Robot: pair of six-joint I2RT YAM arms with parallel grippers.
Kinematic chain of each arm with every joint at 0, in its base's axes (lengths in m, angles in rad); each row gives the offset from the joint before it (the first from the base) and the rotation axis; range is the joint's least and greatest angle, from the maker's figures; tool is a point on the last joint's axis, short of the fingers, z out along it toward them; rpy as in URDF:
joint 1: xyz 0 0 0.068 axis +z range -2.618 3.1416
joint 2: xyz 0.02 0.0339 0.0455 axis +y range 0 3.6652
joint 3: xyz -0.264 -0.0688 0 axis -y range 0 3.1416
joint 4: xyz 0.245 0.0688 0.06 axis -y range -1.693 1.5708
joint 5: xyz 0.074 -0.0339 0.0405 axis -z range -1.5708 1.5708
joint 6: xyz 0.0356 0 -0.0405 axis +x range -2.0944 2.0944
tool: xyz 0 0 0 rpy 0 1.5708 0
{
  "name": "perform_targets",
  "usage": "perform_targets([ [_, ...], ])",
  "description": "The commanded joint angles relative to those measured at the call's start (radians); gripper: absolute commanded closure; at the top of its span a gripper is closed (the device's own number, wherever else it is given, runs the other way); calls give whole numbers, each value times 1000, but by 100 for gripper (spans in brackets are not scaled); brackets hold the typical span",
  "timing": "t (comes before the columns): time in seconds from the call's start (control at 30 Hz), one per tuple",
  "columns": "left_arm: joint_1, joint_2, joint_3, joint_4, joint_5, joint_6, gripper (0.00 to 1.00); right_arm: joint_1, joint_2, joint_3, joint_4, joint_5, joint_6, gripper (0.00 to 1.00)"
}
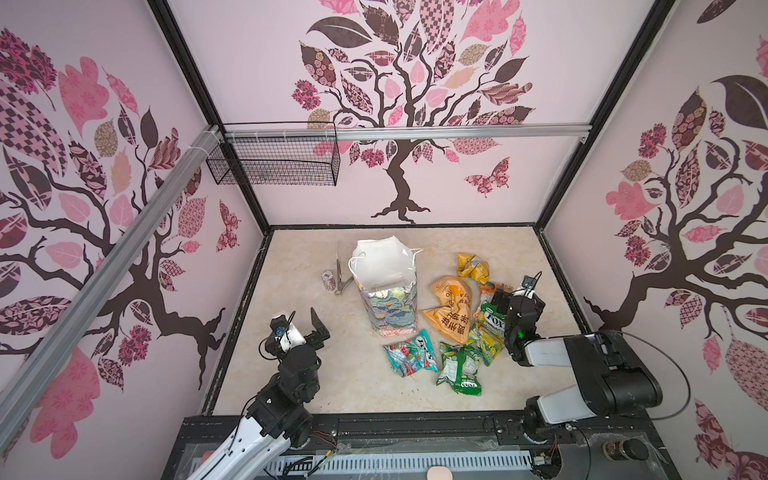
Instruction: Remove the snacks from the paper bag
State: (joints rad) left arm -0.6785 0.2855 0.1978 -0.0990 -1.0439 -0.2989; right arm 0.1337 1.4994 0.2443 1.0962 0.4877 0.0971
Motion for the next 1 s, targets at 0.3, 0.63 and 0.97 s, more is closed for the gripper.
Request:
perform_targets([
  [0.3,164,86,-146,519,146,273,1,-13,58,5,129,-123,-58,0],
  [0.63,435,727,-49,819,381,253,2,-13,61,15,120,-122,-53,1],
  [0.97,543,1070,129,882,674,309,4,-14,62,15,117,-123,-53,0],
])
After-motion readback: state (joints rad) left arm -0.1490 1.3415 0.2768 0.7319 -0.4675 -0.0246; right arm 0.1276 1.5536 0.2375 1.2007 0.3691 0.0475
